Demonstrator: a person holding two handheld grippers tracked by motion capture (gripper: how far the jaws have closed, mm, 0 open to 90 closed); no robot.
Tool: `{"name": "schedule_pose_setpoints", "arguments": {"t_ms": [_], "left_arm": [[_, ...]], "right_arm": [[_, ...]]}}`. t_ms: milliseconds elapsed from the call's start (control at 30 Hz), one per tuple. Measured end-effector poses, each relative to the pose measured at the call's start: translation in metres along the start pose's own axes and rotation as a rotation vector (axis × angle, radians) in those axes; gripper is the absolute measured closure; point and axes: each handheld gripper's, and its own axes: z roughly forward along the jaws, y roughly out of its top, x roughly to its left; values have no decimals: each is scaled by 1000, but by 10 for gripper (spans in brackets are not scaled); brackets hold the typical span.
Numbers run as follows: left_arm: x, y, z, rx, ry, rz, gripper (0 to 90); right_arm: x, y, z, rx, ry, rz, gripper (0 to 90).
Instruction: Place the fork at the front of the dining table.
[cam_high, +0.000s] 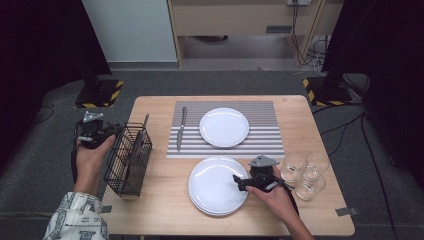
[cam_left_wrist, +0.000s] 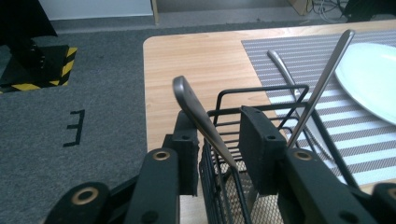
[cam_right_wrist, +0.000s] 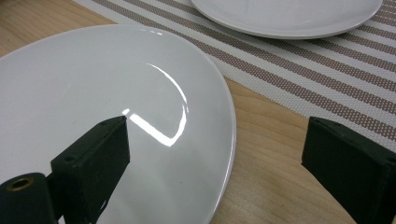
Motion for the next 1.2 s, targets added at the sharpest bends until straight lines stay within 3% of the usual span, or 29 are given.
{"name": "schedule_pose_setpoints", "arguments": {"t_ms": [467, 800, 1100, 1200], "left_arm": [[-10, 4, 0, -15, -31, 34, 784], [-17, 5, 3, -10, -50, 63, 786], [-13, 4, 3, -3, -55, 63, 803], [-12, 4, 3, -4, -65, 45, 818]], "right_arm": [[0, 0, 0, 1, 0, -2, 78], [-1, 0, 0, -1, 0, 2, 78], [-1, 0, 0, -3, -2, 9, 78], [-1, 0, 0, -1, -2, 7, 78]]}}
